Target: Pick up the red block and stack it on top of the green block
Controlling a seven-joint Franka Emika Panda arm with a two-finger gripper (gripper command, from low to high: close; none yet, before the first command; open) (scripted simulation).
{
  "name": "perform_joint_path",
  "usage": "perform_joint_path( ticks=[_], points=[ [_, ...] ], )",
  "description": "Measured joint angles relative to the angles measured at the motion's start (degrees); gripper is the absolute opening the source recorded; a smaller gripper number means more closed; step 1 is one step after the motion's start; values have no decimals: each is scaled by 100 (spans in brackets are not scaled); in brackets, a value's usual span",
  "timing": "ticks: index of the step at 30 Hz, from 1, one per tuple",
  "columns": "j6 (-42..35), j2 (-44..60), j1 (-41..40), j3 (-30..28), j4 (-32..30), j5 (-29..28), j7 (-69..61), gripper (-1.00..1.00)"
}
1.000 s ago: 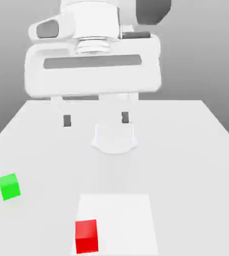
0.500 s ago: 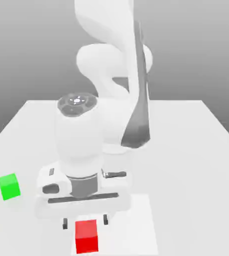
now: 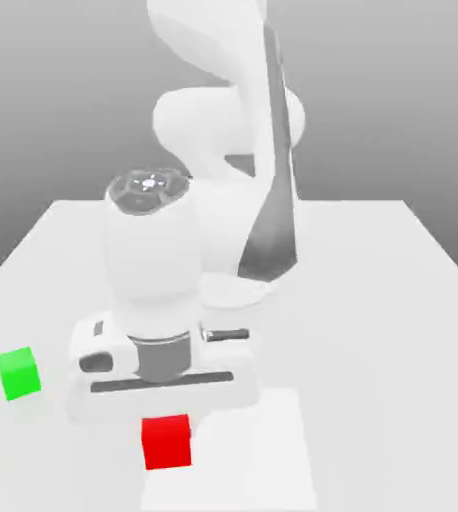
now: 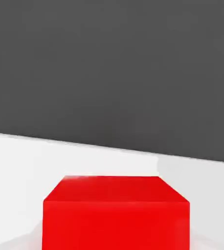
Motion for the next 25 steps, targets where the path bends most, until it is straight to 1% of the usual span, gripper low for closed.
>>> perform_joint_path(
  ticks=[3, 6, 10, 13, 15, 16, 17, 21, 22, 25],
  points=[
    [-67, -279, -409, -392, -188, -154, -427, -100],
    [-125, -542, -1005, -751, -377, -269, -894, -100],
    [-197, -860, -1788, -1077, -632, -342, -1574, -100],
    [-183, -969, -2408, -1256, -783, -266, -2082, -100],
    [-16, -799, -2899, -1023, -786, -79, -2284, -100],
    [88, -686, -2660, -867, -780, 17, -2365, -100],
    [197, -563, -2593, -792, -773, 127, -2450, -100],
    [673, -22, -2707, -543, -753, 618, -2808, -100],
    [784, 106, -2756, -473, -751, 731, -2890, 100],
    [784, 106, -2756, -473, -751, 731, -2890, 100]
  ],
)
